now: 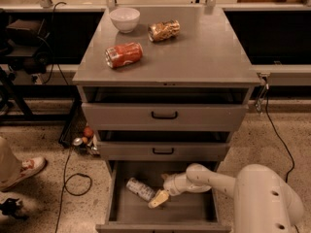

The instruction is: Place blue plastic bottle into bottom drawer

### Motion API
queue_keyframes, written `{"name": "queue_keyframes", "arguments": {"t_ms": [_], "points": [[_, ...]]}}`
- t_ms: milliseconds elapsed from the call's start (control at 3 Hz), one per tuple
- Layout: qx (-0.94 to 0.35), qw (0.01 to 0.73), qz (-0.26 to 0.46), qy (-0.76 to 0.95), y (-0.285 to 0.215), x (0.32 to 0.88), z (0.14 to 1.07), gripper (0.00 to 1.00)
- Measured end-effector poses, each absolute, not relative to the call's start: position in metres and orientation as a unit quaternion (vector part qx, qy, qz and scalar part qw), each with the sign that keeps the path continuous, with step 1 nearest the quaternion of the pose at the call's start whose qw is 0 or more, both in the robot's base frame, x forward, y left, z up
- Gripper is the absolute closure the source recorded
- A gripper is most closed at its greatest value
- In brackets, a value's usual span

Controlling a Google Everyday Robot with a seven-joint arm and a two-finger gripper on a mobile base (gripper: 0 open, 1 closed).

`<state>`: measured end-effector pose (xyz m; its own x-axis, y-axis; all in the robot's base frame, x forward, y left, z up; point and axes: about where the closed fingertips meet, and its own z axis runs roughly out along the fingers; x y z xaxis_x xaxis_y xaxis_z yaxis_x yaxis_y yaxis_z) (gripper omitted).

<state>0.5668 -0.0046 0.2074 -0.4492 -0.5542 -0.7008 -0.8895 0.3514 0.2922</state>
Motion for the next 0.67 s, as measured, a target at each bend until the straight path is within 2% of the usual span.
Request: {"name": "queue_keyframes", "arguments": {"t_ms": [667], "points": [[-0.4,0.318,0.335,0.792,-0.088,0.544,0.246,0.0]]}}
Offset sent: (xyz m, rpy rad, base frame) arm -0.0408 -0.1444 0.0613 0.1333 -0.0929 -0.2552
